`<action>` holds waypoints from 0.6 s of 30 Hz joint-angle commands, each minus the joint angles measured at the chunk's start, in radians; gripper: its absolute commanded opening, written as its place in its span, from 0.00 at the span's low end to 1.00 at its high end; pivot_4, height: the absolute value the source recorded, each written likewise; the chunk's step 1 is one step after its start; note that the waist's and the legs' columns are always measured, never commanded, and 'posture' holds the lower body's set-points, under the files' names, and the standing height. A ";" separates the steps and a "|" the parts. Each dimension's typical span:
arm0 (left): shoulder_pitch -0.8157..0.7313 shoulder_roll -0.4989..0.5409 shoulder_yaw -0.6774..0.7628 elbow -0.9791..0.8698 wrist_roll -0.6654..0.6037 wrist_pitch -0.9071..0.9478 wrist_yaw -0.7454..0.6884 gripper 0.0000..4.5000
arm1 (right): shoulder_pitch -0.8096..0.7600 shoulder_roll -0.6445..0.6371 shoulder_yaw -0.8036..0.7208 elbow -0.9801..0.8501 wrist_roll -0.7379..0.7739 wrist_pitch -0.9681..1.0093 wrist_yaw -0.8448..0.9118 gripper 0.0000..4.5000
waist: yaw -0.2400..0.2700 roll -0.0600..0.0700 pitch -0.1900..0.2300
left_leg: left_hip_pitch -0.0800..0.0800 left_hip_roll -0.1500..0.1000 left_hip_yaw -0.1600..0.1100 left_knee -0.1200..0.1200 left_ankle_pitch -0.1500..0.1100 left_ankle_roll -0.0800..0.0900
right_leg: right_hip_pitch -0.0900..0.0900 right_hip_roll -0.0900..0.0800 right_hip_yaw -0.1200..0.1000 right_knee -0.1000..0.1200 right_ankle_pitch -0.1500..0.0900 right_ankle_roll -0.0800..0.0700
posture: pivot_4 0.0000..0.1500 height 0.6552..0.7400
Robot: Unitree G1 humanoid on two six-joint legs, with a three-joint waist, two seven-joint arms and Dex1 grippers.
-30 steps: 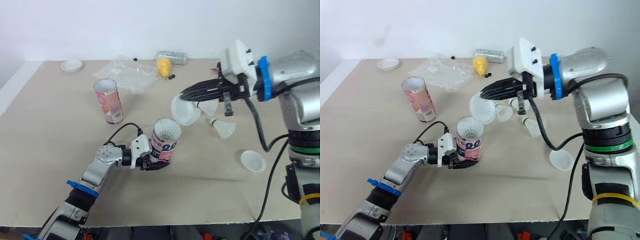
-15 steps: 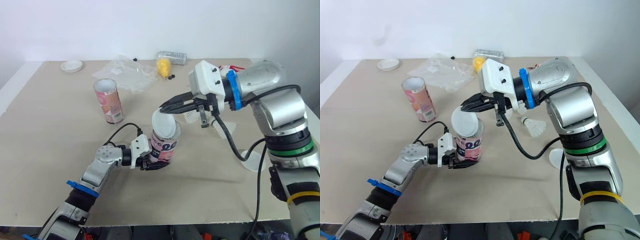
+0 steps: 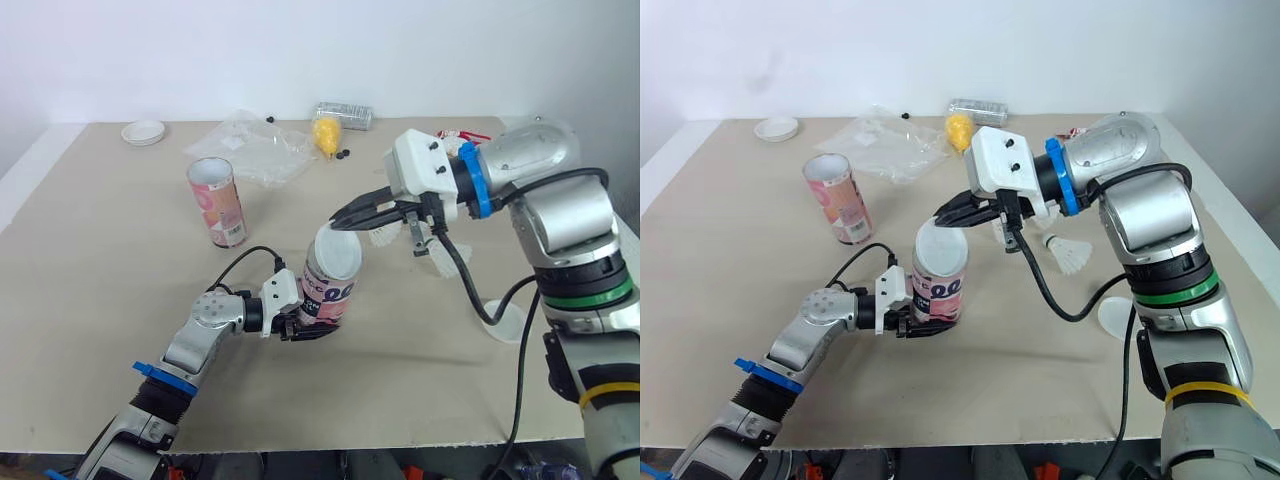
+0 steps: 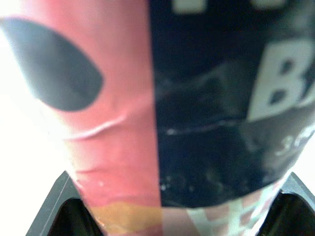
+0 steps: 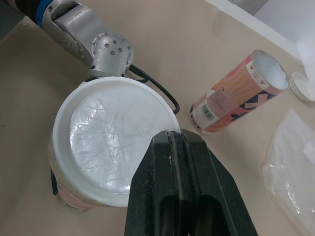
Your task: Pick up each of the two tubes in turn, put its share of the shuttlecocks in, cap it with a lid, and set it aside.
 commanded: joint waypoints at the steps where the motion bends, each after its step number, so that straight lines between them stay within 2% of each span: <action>1: 0.038 0.010 -0.043 0.056 0.032 0.048 -0.011 0.68 | -0.030 -0.014 -0.011 0.001 -0.003 -0.021 0.016 0.03 | 0.000 0.000 0.000 | 0.000 0.000 0.000 0.000 0.000 0.000 | 0.000 0.000 0.000 0.000 0.000 0.000 | 1.00 1.00; 18: 0.034 0.009 -0.039 0.061 0.028 0.054 -0.011 0.68 | -0.065 -0.013 0.001 0.071 -0.022 -0.048 0.069 0.03 | 0.000 0.000 0.000 | 0.000 0.000 0.000 0.000 0.000 0.000 | 0.000 0.000 0.000 0.000 0.000 0.000 | 1.00 1.00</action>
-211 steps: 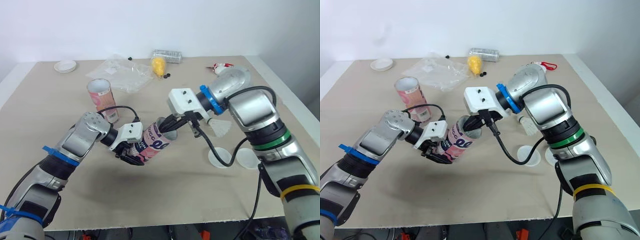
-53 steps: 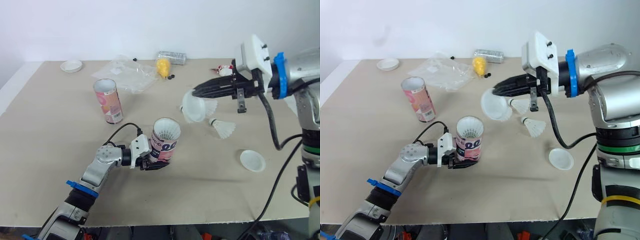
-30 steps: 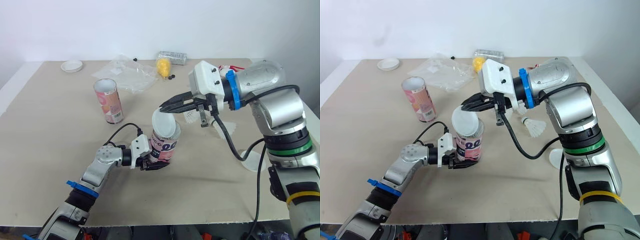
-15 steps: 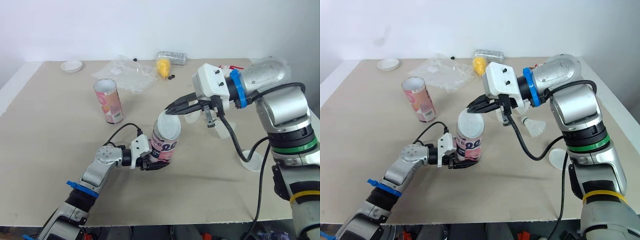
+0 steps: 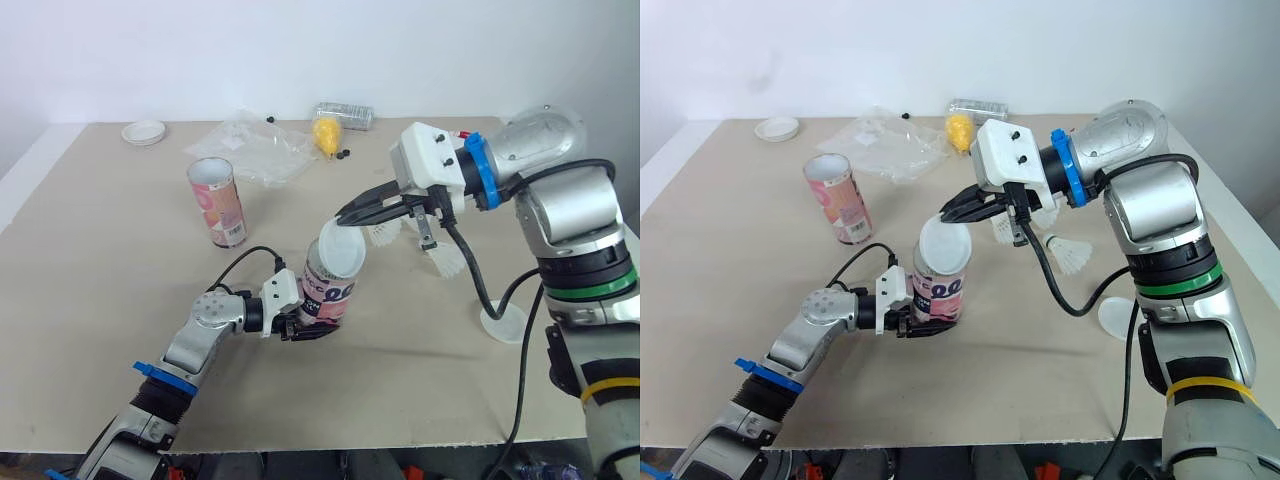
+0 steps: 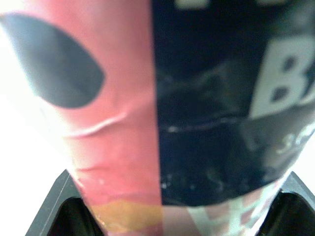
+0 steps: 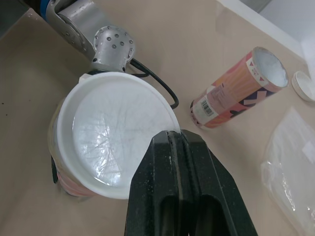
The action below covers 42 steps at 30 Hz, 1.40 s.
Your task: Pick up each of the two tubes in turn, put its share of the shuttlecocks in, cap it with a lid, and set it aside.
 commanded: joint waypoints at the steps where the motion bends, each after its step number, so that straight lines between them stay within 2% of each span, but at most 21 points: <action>1: 0.038 0.011 -0.039 0.061 0.028 0.051 -0.011 0.68 | -0.033 -0.007 -0.003 -0.002 0.001 0.001 0.020 0.03 | 0.000 0.000 0.000 | 0.000 0.000 0.000 0.000 0.000 0.000 | 0.000 0.000 0.000 0.000 0.000 0.000 | 1.00 1.00; 11: 0.039 0.012 -0.038 0.062 0.029 0.051 -0.012 0.68 | -0.049 -0.006 -0.023 -0.049 0.060 0.094 0.023 0.03 | 0.000 0.000 0.000 | 0.000 0.000 0.000 0.000 0.000 0.000 | 0.000 0.000 0.000 0.000 0.000 0.000 | 1.00 1.00; 30: 0.045 0.013 -0.041 0.062 0.031 0.049 -0.011 0.68 | -0.088 -0.002 -0.037 -0.042 0.079 0.109 0.002 0.03 | 0.000 0.000 0.000 | 0.000 0.000 0.000 0.000 0.000 0.000 | 0.000 0.000 0.000 0.000 0.000 0.000 | 1.00 1.00; 42: 0.043 0.013 -0.041 0.063 0.031 0.050 -0.013 0.68 | -0.008 0.007 0.009 -0.065 0.033 0.045 0.004 0.03 | 0.000 0.000 0.000 | 0.000 0.000 0.000 0.000 0.000 0.000 | 0.000 0.000 0.000 0.000 0.000 0.000 | 1.00 1.00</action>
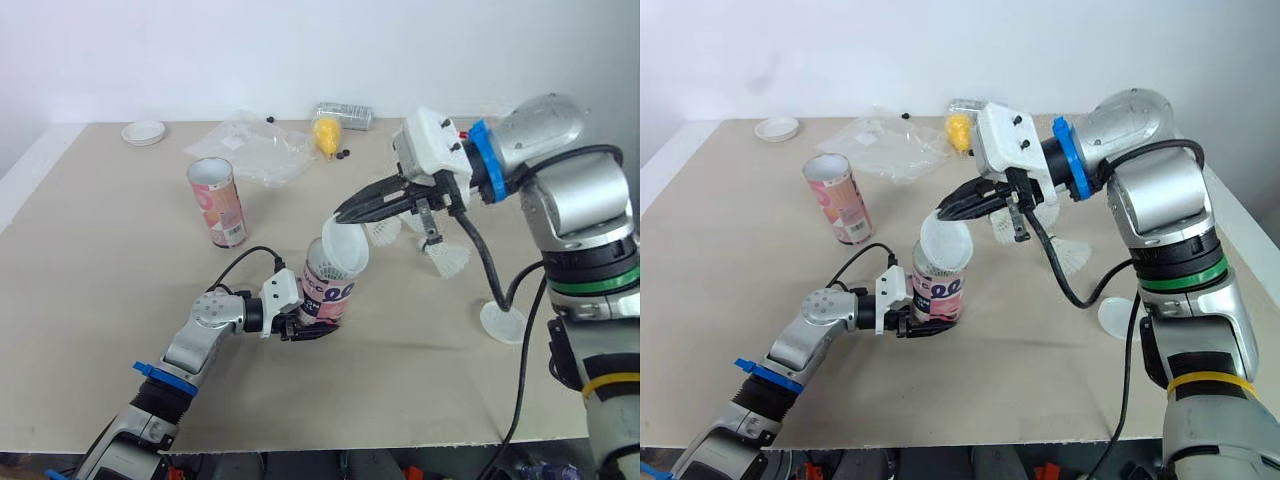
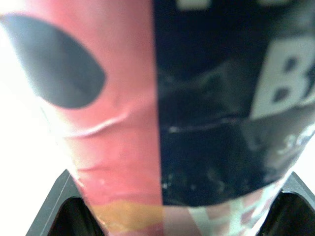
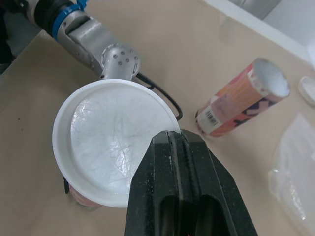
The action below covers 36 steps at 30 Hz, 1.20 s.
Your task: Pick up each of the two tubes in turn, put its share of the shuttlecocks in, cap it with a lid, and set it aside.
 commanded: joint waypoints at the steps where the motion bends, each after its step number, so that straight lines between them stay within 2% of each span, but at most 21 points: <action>1: 0.039 0.013 -0.041 0.062 0.031 0.050 -0.012 0.68 | 0.005 0.006 0.010 -0.036 -0.015 -0.042 -0.002 0.03 | 0.000 0.000 0.000 | 0.000 0.000 0.000 0.000 0.000 0.000 | 0.000 0.000 0.000 0.000 0.000 0.000 | 1.00 1.00; 14: 0.045 0.012 -0.038 0.055 0.027 0.059 -0.007 0.68 | -0.005 0.018 0.042 0.039 -0.087 -0.170 0.012 0.03 | 0.000 0.000 0.000 | 0.000 0.000 0.000 0.000 0.000 0.000 | 0.000 0.000 0.000 0.000 0.000 0.000 | 1.00 1.00; 36: 0.047 0.009 -0.031 0.053 0.021 0.073 0.000 0.68 | 0.014 0.026 0.090 0.042 -0.140 -0.247 0.032 0.03 | 0.000 0.000 0.000 | 0.001 0.000 0.000 0.000 0.000 0.000 | 0.001 0.000 0.000 0.000 0.000 0.000 | 1.00 1.00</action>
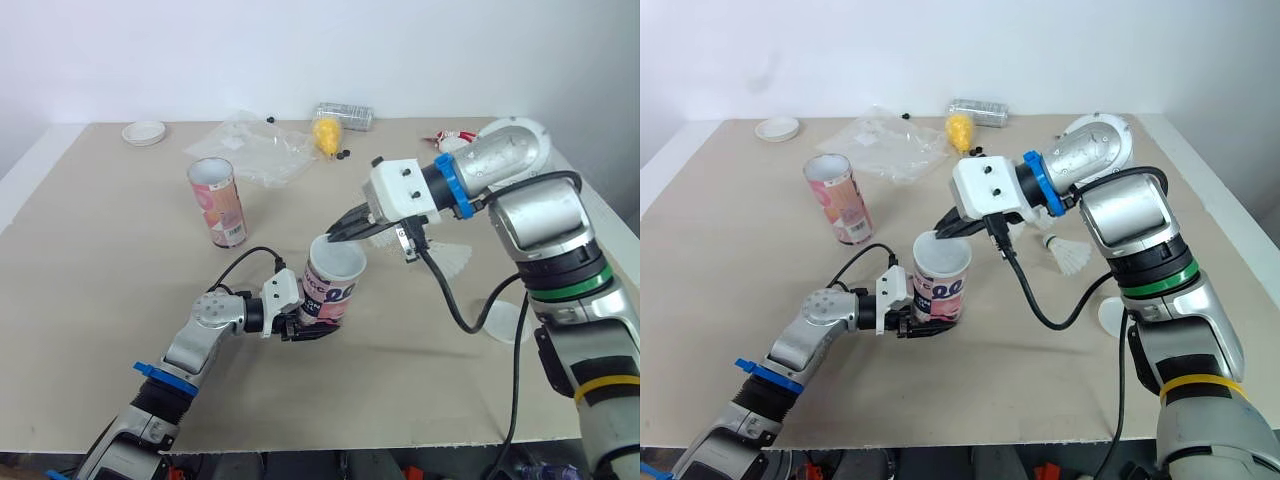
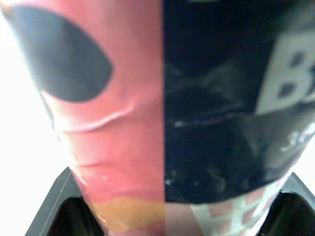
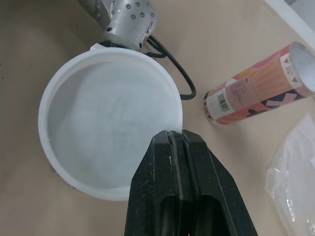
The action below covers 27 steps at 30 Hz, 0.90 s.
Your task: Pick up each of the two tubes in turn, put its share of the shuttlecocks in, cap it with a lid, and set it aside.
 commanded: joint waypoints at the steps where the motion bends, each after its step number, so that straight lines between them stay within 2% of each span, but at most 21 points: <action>1: 0.044 0.011 -0.031 0.057 0.022 0.062 -0.003 0.68 | 0.005 -0.006 0.001 -0.011 -0.002 -0.008 0.026 0.03 | 0.000 0.000 0.000 | 0.000 0.000 0.000 0.000 0.000 0.000 | 0.000 0.000 0.000 0.000 0.000 0.000 | 1.00 1.00; 3: 0.043 0.011 -0.031 0.058 0.022 0.063 -0.003 0.68 | 0.005 -0.007 0.004 -0.011 -0.002 -0.002 0.029 0.03 | 0.000 0.000 0.000 | 0.000 0.000 0.000 0.000 0.000 0.000 | 0.000 0.000 0.000 0.000 0.000 0.000 | 1.00 1.00; 6: 0.042 0.010 -0.031 0.059 0.021 0.065 -0.002 0.68 | 0.006 -0.004 -0.001 -0.012 0.002 0.003 0.023 0.22 | 0.000 0.000 0.000 | 0.000 0.000 0.000 0.000 0.000 0.000 | 0.000 0.000 0.000 0.000 0.000 0.000 | 1.00 1.00; 8: 0.045 0.011 -0.030 0.055 0.019 0.067 -0.002 0.68 | 0.006 0.001 -0.013 -0.016 0.008 0.001 0.010 0.40 | 0.000 0.000 0.000 | 0.000 0.000 0.000 0.000 0.000 0.000 | 0.000 0.000 0.000 0.000 0.000 0.000 | 1.00 1.00; 19: 0.047 0.015 -0.030 0.051 0.017 0.070 -0.001 0.68 | -0.038 -0.009 -0.191 -0.007 0.213 0.323 -0.056 0.40 | 0.000 0.000 0.000 | 0.002 0.000 0.000 -0.001 0.000 0.000 | 0.001 0.000 0.000 0.000 0.000 -0.001 | 1.00 1.00; 22: 0.049 0.017 -0.030 0.050 0.017 0.068 -0.003 0.68 | -0.032 0.001 -0.225 -0.032 0.285 0.447 -0.087 0.21 | -0.001 0.000 0.000 | 0.002 0.000 0.000 -0.002 0.000 0.000 | 0.001 0.000 0.000 0.000 0.000 -0.001 | 1.00 1.00; 24: 0.050 0.018 -0.030 0.049 0.016 0.067 -0.004 0.68 | -0.023 -0.004 -0.230 -0.070 0.339 0.535 -0.087 0.02 | -0.001 0.000 0.000 | 0.002 0.000 0.000 -0.002 0.000 0.000 | 0.001 0.000 0.000 0.000 0.000 -0.001 | 1.00 1.00; 27: 0.049 0.017 -0.031 0.053 0.014 0.065 -0.006 0.68 | 0.014 0.012 -0.196 -0.146 0.344 0.597 -0.152 0.01 | -0.001 0.000 0.000 | 0.002 0.000 0.000 -0.002 0.000 0.000 | 0.001 0.000 0.000 0.000 -0.001 -0.001 | 1.00 1.00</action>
